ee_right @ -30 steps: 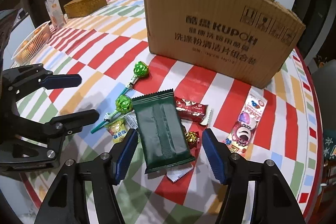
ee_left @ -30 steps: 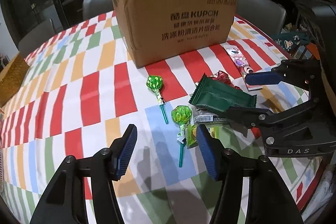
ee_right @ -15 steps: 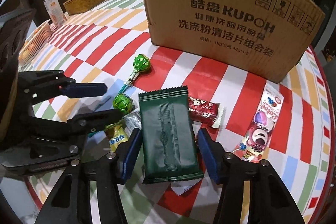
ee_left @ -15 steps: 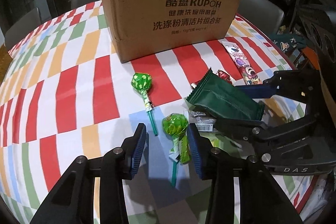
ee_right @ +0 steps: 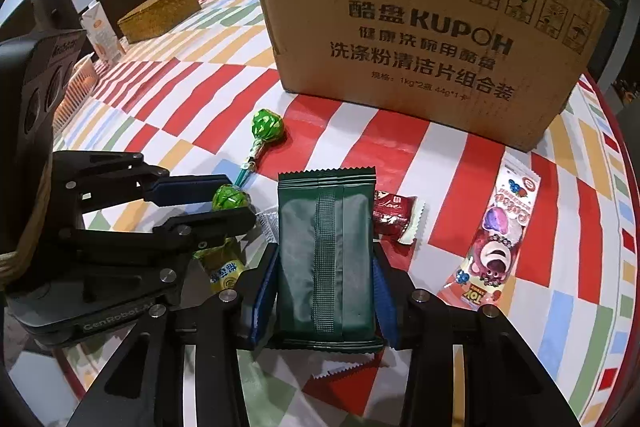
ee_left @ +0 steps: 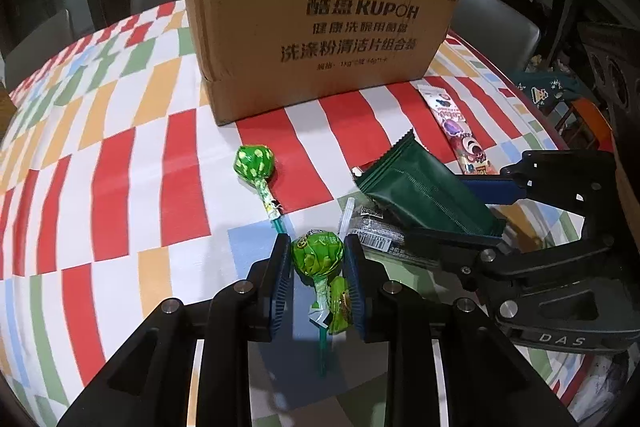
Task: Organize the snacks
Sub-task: 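Grasp the green lollipop with the left tool while the right tool grasps the green bar, then carry the lollipop and green bar into the box and open both tools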
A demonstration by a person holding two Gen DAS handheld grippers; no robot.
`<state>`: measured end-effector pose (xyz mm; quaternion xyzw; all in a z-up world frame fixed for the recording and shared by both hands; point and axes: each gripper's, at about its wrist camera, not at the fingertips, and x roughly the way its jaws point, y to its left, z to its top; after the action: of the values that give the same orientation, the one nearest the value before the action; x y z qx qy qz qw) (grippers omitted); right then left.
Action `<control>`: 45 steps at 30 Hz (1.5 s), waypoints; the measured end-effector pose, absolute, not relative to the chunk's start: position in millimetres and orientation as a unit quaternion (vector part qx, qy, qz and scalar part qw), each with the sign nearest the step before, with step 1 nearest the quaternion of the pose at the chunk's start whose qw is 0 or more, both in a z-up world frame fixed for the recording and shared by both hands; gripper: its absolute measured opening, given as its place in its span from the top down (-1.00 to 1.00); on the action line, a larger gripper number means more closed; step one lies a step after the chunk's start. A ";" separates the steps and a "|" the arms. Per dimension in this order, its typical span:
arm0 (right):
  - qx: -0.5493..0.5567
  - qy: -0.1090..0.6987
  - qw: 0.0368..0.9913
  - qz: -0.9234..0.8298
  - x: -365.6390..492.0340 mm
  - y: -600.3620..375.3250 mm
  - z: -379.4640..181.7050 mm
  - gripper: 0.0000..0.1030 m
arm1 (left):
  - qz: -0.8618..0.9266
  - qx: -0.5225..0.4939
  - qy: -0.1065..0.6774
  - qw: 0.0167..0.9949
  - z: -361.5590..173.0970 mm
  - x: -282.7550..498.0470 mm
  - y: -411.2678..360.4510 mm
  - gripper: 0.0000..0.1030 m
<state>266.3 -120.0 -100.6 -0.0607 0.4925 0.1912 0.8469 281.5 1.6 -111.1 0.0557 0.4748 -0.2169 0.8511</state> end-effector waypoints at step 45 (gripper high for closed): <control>-0.009 0.289 0.948 0.135 273.2 -174.0 80.0 0.15 | -0.171 0.028 0.278 0.945 77.0 292.2 -12.2 0.47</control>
<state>273.2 -174.0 80.0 -0.0093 0.2893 0.1351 0.9476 292.2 -12.2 77.0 0.0285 0.2776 -0.1706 0.9450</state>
